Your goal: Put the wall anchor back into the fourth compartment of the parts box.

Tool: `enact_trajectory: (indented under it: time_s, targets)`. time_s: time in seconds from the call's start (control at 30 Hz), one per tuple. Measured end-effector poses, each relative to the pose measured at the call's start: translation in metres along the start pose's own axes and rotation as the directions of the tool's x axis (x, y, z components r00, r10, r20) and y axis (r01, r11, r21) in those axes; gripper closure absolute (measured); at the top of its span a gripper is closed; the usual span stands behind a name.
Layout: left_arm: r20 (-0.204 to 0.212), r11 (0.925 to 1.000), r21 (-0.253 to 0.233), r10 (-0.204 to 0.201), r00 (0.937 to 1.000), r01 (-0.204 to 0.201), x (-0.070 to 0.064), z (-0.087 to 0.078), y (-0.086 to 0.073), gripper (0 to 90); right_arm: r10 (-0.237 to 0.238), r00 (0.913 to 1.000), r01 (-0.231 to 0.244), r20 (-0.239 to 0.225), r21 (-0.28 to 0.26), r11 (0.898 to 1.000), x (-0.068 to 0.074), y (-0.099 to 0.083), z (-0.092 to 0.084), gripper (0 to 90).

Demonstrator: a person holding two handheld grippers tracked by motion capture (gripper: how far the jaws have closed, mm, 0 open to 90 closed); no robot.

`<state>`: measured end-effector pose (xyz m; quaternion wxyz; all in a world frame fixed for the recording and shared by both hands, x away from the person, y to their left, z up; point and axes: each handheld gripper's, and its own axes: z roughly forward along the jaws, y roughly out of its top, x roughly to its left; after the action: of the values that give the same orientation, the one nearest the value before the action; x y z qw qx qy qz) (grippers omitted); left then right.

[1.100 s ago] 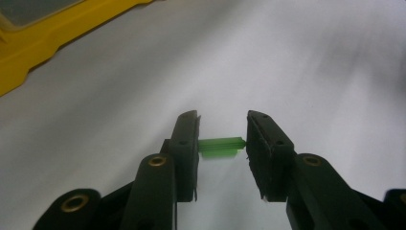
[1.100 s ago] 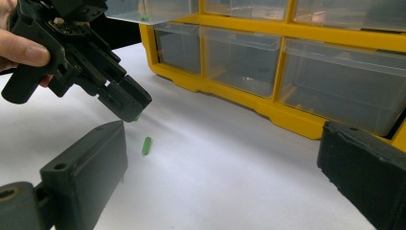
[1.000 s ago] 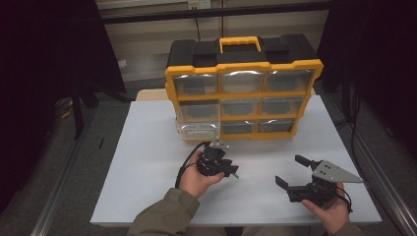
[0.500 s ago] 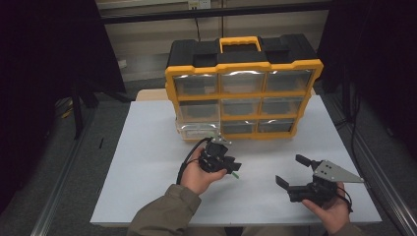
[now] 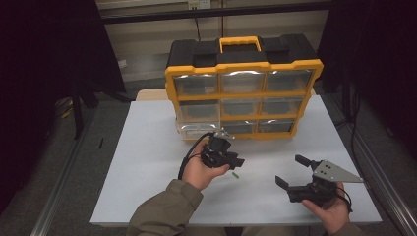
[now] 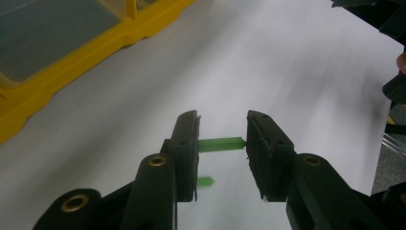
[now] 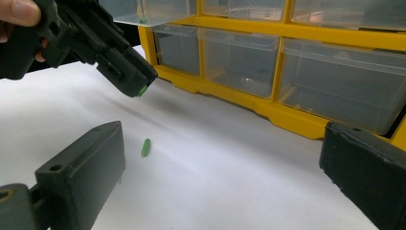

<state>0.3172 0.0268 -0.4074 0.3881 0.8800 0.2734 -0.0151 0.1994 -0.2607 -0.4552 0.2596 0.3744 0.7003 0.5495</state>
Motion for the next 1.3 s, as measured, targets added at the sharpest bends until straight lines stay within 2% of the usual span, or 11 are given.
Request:
enact_trajectory:
  time_s: [0.33,0.73,0.77,0.83,0.9,1.3]
  targets:
    - [0.007,0.9998,0.008,0.015,0.9999,-0.015,-0.002,-0.004,0.009,65.6,0.002,1.0000,-0.002,0.005,0.000,1.000,-0.001,0.000,0.000,1.8]
    - [0.007,0.9999,-0.003,0.011,0.9999,-0.011,-0.003,-0.012,0.020,65.6,0.004,1.0000,-0.004,0.003,-0.002,1.000,0.000,0.000,-0.001,1.8]
    - [0.010,0.9999,-0.011,-0.003,0.9999,0.003,-0.003,-0.012,0.021,65.6,0.003,1.0000,-0.003,0.004,-0.002,1.000,0.000,0.000,0.000,1.8]
    - [0.011,1.0000,-0.003,0.003,0.9999,-0.003,-0.003,-0.014,0.023,65.6,0.003,1.0000,-0.003,0.003,-0.003,1.000,0.000,0.000,0.000,1.8]
    - [0.015,0.9999,-0.015,0.005,0.9999,-0.005,-0.002,-0.014,0.024,65.6,0.001,1.0000,-0.001,0.000,-0.003,1.000,0.000,0.000,0.000,1.8]
    - [-0.001,0.9998,-0.020,-0.004,1.0000,0.004,0.000,-0.024,0.038,65.6,0.003,1.0000,-0.003,0.002,-0.005,1.000,0.000,0.000,-0.001,1.8]
